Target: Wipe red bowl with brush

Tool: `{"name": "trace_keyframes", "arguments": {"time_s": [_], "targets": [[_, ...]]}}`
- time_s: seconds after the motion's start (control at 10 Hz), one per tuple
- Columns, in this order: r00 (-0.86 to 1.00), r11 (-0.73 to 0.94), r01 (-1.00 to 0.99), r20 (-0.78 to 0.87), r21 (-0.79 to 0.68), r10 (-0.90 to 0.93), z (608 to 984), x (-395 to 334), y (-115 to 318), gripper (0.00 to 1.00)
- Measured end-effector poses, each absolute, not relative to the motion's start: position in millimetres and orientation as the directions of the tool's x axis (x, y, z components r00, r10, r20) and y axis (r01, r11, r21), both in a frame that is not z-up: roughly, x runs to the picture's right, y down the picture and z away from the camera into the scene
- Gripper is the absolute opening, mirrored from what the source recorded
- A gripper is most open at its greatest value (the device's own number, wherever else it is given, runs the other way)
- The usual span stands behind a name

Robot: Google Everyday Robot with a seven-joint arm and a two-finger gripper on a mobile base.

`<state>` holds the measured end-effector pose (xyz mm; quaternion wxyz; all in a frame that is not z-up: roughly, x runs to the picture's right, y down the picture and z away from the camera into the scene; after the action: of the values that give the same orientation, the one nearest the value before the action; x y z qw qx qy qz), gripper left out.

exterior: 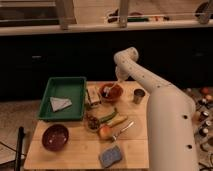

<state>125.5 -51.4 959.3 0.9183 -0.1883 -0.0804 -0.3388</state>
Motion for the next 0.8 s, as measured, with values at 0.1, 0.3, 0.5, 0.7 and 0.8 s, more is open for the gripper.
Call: {"name": "trace_keyframes", "arguments": {"time_s": [0.1,0.3,0.5,0.7,0.8], "targets": [[0.754,0.692,0.657,0.277,-0.299,-0.596,952,131,-51,0.00],[0.764,0.692,0.646,0.263,-0.323,-0.590,939,150,-51,0.00],[0.790,0.695,0.609,0.210,-0.382,-0.577,927,177,-50,0.00],[0.807,0.698,0.571,0.140,-0.432,-0.573,920,190,-53,0.00],[0.816,0.708,0.550,0.106,-0.442,-0.568,920,192,-54,0.00]]}}
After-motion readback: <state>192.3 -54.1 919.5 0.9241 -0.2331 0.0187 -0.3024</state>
